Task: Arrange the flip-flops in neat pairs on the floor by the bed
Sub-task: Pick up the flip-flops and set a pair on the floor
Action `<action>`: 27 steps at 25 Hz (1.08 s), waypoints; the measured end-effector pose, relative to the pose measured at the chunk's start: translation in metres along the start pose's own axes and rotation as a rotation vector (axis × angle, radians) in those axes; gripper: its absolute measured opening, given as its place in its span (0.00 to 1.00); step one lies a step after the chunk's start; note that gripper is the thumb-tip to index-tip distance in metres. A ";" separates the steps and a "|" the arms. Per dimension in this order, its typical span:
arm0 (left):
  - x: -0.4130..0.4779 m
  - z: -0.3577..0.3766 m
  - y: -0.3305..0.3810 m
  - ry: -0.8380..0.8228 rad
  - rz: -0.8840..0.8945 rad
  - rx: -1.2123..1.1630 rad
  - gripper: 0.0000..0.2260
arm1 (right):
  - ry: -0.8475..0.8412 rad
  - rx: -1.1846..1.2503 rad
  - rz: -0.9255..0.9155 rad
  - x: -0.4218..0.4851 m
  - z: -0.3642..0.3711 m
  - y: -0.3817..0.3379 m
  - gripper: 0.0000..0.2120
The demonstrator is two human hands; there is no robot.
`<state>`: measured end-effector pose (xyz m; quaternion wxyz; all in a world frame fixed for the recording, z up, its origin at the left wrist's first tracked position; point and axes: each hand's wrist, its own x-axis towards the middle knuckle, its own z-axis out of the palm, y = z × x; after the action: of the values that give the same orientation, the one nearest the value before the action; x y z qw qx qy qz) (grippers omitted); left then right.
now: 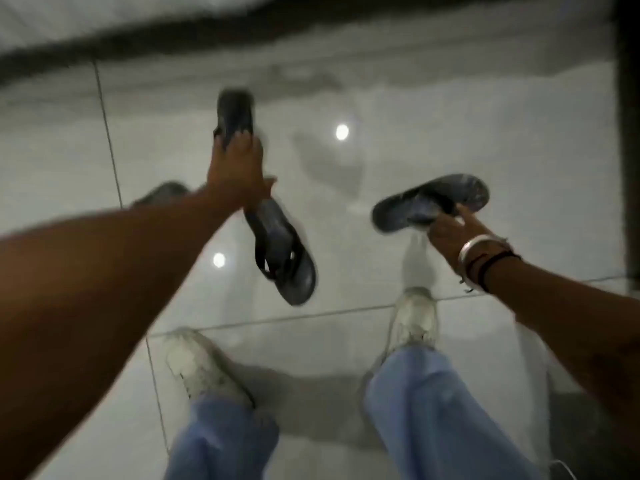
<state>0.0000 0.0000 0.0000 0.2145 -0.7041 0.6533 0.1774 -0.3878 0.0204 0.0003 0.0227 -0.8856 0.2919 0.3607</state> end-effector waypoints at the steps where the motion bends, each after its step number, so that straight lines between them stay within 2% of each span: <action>1: 0.020 0.029 -0.003 -0.014 -0.068 0.028 0.37 | 0.000 -0.086 -0.006 0.018 0.036 -0.005 0.16; 4: 0.064 0.076 -0.016 0.019 -0.199 0.034 0.30 | -0.130 -0.174 0.047 0.058 0.077 -0.001 0.21; 7: 0.070 0.093 -0.009 0.089 -0.158 0.046 0.14 | -0.169 -0.196 0.123 0.078 0.092 -0.004 0.17; 9: 0.076 0.084 -0.016 0.133 -0.219 -0.018 0.10 | -0.173 -0.137 0.167 0.088 0.079 -0.002 0.14; 11: 0.087 0.069 -0.023 0.096 -0.277 -0.082 0.09 | -0.176 0.014 0.218 0.096 0.065 0.004 0.12; 13: 0.095 0.057 -0.017 0.014 -0.261 -0.104 0.09 | -0.136 0.346 0.322 0.105 0.046 0.011 0.10; 15: 0.099 0.047 0.005 0.022 -0.237 -0.199 0.08 | -0.049 0.630 0.456 0.125 0.028 0.023 0.10; 17: 0.095 0.042 0.043 0.034 -0.196 -0.325 0.07 | 0.013 0.794 0.560 0.148 0.008 0.031 0.10; 20: 0.082 0.047 0.122 -0.006 -0.047 -0.461 0.06 | 0.068 0.935 0.710 0.174 -0.007 0.036 0.12; 22: 0.077 0.061 0.171 -0.030 -0.021 -0.505 0.07 | 0.049 0.962 0.731 0.186 -0.005 0.039 0.16; 25: 0.078 0.079 0.207 -0.006 -0.010 -0.426 0.08 | 0.056 1.018 0.704 0.196 0.004 0.037 0.18; 27: 0.079 0.081 0.211 0.021 0.009 -0.426 0.09 | 0.077 0.970 0.704 0.197 0.011 0.030 0.17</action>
<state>-0.2016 -0.0349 -0.1252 0.0533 -0.7325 0.6062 0.3051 -0.2987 -0.1004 -0.1312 0.2930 -0.6366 0.6995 0.1397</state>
